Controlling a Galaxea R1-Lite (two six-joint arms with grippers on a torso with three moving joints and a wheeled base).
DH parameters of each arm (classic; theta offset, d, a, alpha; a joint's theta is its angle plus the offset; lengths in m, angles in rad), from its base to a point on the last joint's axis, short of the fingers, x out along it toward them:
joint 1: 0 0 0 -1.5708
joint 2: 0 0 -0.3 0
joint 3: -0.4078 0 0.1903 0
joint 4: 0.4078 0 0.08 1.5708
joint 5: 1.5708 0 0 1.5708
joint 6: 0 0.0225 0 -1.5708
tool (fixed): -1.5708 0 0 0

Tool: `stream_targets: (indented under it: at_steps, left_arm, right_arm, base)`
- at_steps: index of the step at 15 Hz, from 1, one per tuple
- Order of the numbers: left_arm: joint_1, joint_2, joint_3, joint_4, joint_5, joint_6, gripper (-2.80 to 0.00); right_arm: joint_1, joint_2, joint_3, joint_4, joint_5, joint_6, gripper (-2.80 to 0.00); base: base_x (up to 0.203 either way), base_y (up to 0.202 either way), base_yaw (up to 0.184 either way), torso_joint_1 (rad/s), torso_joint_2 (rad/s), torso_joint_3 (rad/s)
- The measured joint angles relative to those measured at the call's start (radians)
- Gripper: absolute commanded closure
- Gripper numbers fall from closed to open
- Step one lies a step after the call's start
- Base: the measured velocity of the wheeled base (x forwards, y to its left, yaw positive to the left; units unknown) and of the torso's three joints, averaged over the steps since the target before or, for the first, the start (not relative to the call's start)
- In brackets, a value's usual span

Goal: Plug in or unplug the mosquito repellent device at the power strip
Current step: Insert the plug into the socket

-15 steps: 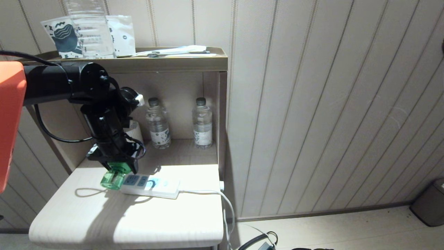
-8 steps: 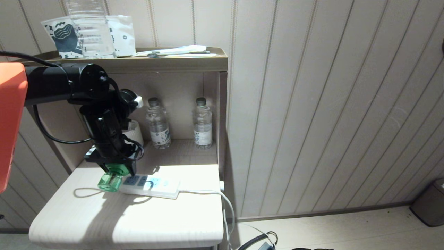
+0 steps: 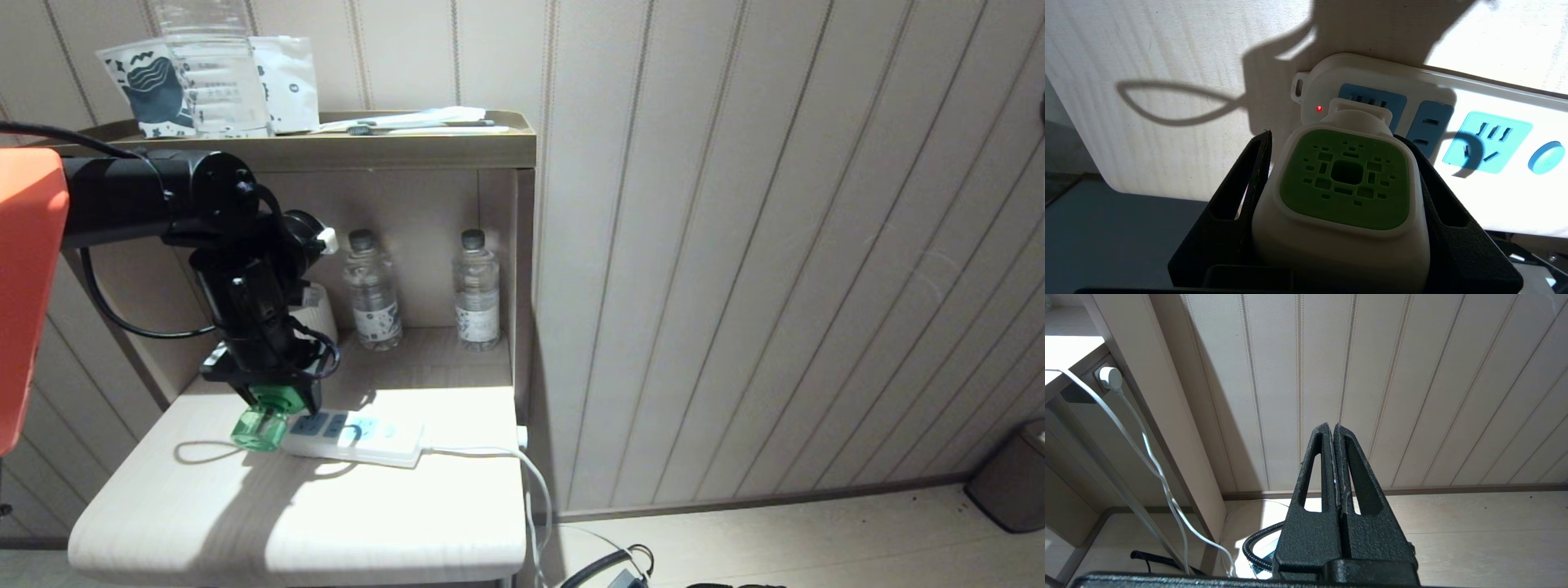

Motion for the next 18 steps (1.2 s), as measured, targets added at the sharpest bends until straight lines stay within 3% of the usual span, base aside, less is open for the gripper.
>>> stream_targets:
  at_steps: [18]
  left_arm:
    - [-0.007, -0.004, -0.003, 0.004, -0.01, 0.001, 0.0]
  right_arm:
    - [0.0, 0.0, 0.0, 0.0, 0.0, 0.0, 0.0]
  base:
    - [0.0, 0.0, 0.0, 0.0, 0.0, 0.0]
